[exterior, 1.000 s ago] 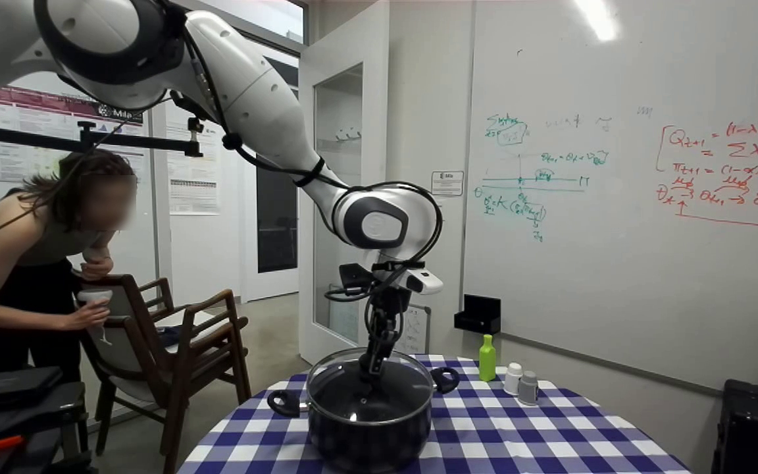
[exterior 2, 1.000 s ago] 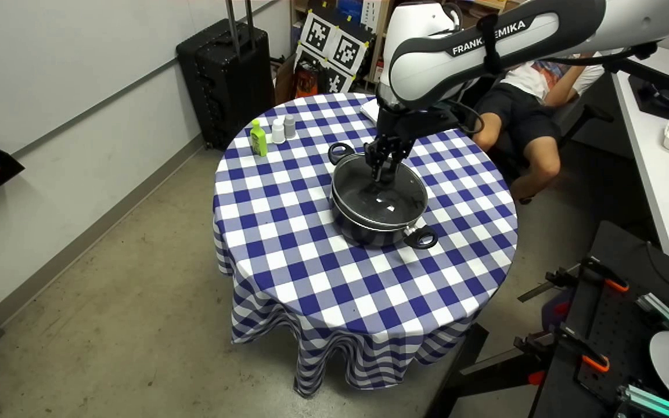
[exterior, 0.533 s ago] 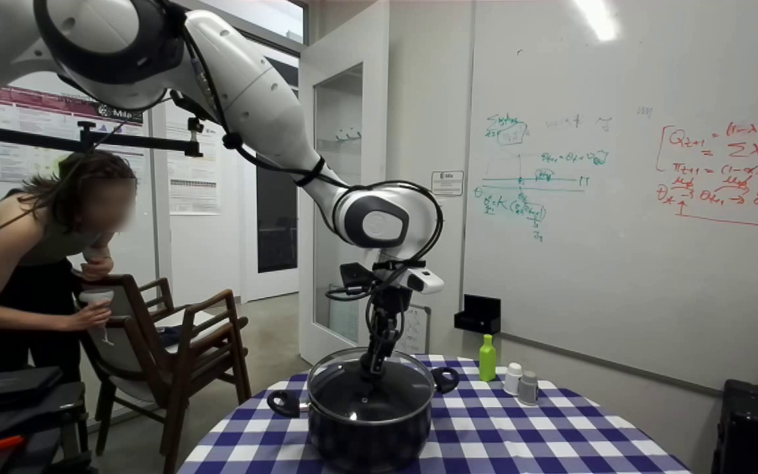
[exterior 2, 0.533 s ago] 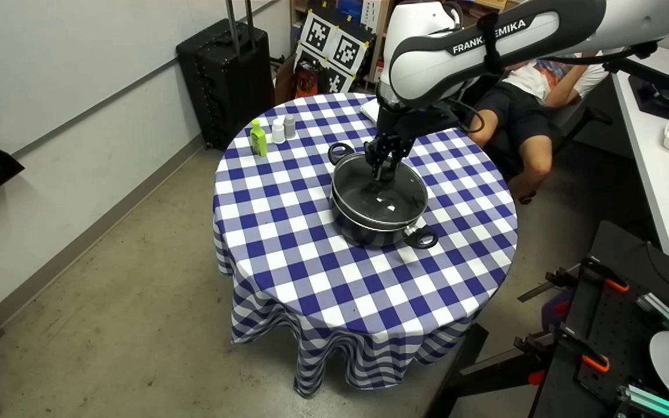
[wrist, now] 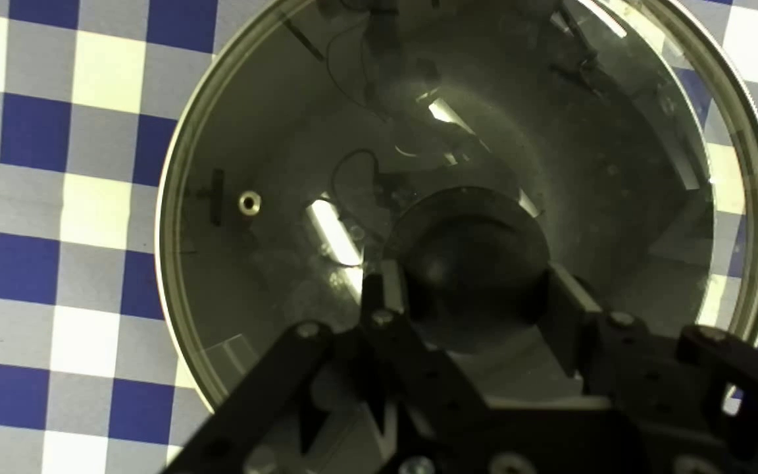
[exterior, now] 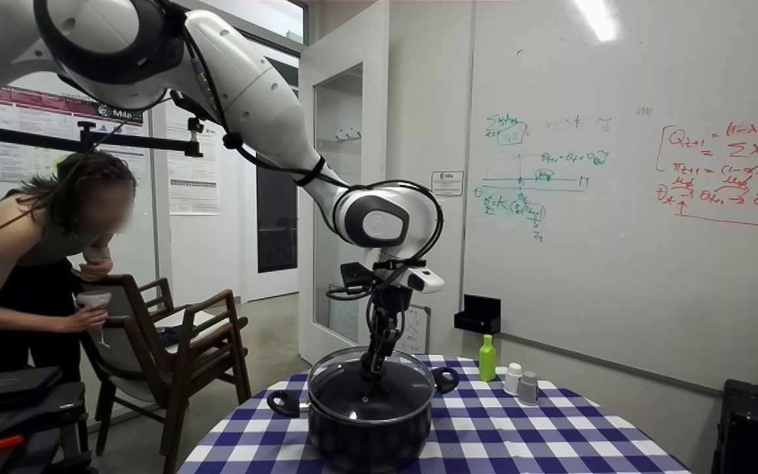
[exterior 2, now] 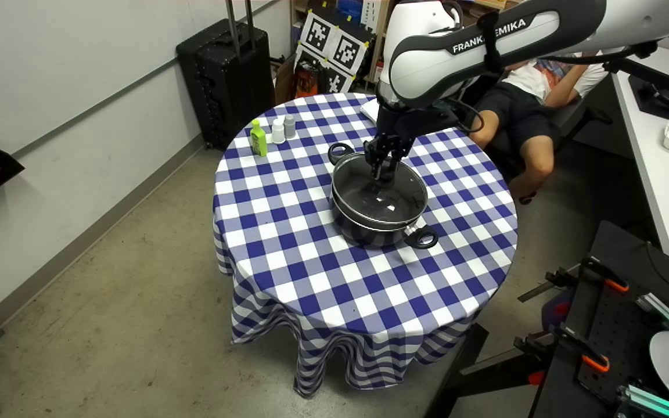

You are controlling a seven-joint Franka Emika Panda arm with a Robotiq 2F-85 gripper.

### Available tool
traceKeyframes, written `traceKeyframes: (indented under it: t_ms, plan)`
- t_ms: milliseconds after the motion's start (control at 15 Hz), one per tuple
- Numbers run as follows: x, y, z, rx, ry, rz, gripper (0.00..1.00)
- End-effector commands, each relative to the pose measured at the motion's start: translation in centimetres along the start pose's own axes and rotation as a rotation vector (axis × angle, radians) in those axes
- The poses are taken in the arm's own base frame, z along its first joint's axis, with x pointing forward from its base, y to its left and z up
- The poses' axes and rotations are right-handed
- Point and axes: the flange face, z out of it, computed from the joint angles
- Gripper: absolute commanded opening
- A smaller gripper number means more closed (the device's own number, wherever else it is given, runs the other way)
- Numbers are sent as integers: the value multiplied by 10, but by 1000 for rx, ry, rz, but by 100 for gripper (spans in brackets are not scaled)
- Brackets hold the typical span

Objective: Cover the pot

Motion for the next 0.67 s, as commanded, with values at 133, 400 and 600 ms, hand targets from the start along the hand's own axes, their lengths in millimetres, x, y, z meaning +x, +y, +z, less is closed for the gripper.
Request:
traceKeyframes:
  t_ms: [133,400,600]
  plan:
    - [3,-3,-4,-11,-3,9,26]
    - [4,-2,0,-16,-3,17,26]
    - [4,-2,0,-15,0,23,26]
